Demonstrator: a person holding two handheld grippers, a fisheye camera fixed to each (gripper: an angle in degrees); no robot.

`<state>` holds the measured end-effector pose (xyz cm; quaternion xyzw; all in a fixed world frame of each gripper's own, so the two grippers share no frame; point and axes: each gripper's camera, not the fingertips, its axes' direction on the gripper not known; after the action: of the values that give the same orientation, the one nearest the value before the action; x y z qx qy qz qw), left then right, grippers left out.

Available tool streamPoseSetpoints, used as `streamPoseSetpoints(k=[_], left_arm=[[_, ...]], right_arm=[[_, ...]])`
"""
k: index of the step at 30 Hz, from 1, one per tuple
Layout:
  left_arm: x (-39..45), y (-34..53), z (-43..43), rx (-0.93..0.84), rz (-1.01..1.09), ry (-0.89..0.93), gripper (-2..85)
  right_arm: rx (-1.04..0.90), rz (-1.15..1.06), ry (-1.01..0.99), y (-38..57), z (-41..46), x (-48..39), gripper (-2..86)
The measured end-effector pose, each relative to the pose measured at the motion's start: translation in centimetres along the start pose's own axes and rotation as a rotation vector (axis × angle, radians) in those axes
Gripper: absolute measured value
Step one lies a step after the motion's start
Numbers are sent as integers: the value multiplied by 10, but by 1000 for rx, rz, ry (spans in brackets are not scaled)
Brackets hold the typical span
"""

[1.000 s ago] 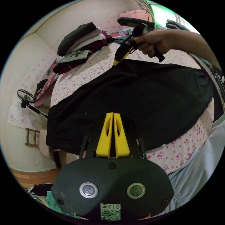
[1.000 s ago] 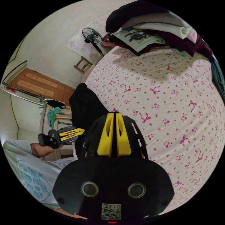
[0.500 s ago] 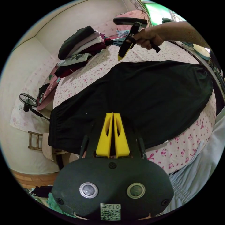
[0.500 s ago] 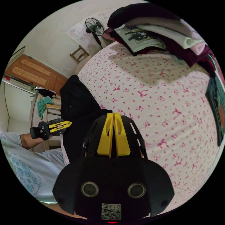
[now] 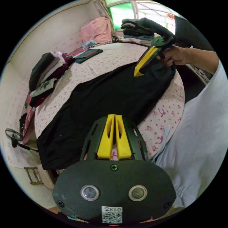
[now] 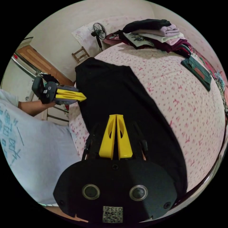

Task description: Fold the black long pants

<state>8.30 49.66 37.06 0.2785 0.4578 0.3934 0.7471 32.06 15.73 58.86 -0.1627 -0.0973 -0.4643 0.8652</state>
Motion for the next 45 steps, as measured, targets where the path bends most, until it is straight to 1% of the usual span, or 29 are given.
streamPoseSetpoints(k=[4, 5, 8, 10, 11, 13, 15, 16, 17, 18, 19, 20, 21, 23, 25, 26, 28, 31, 34, 36, 38, 39, 40, 41, 44, 45], left_arm=[[14, 7, 25, -65, 15, 54, -3], [17, 11, 32, -91, 21, 51, -3], [21, 18, 40, -96, 48, 31, -3], [18, 15, 43, -98, 15, 44, -3], [16, 11, 44, -74, -14, 57, -3], [16, 3, 44, -19, -63, 60, -3], [22, -8, 57, -3, -79, 122, -3], [25, -10, 63, -18, -72, 137, -3], [32, -13, 78, -71, -44, 156, -3], [41, -12, 93, -130, -3, 162, -3], [44, -10, 98, -144, 14, 157, -3], [48, -4, 100, -111, 35, 131, -3], [50, -1, 107, -135, 56, 126, -3], [47, 3, 114, -126, 43, 116, -3], [41, 1, 121, -103, 13, 64, -3], [39, -4, 128, -81, 1, 35, -3], [37, -19, 143, -58, 0, 30, -3], [43, -57, 176, -47, 36, 24, -3], [45, -95, 214, -24, 39, -10, -3], [38, -118, 244, -35, 3, -10, -3], [30, -128, 266, -47, -19, -17, -3], [26, -132, 280, -56, -21, -26, -3], [24, -134, 287, -64, -24, -34, -3], [19, -136, 298, -70, -36, -42, -3], [12, -139, 314, -36, -47, 14, -3], [17, -141, 319, -10, -20, 40, -3]], right_arm=[[-18, -16, 115, 57, 16, -43, 0], [-24, -21, 131, 63, 18, -48, 0], [-84, -74, 134, 91, 31, -67, -1], [-46, -77, 146, 110, 28, -73, -1], [-40, -68, 142, 114, 26, -73, -1], [31, -27, 147, 126, 15, -72, -1], [73, 19, 194, 133, 10, -70, -1], [67, 48, 218, 138, 12, -69, 0], [54, 60, 225, 141, 15, -67, 0], [9, 73, 236, 147, 22, -65, 0], [-40, 83, 237, 155, 29, -63, 0], [-28, 84, 229, 161, 29, -63, -1], [24, 93, 196, 173, 22, -63, -1], [105, 119, 158, 193, 7, -59, 0], [185, 246, 240, 222, -15, -41, 1], [196, 284, 267, 230, -20, -35, 1], [235, 426, 340, 258, -35, -10, 2], [206, 562, 429, 282, -42, 17, 2], [183, 620, 494, 296, -40, 33, 2], [156, 636, 518, 304, -37, 39, 2], [98, 650, 556, 313, -30, 45, 2], [34, 665, 567, 321, -23, 51, 2], [79, 665, 574, 330, -25, 52, 2], [53, 688, 581, 335, -24, 55, 1], [69, 748, 560, 354, -30, 64, 1], [112, 766, 544, 359, -35, 66, 1]])
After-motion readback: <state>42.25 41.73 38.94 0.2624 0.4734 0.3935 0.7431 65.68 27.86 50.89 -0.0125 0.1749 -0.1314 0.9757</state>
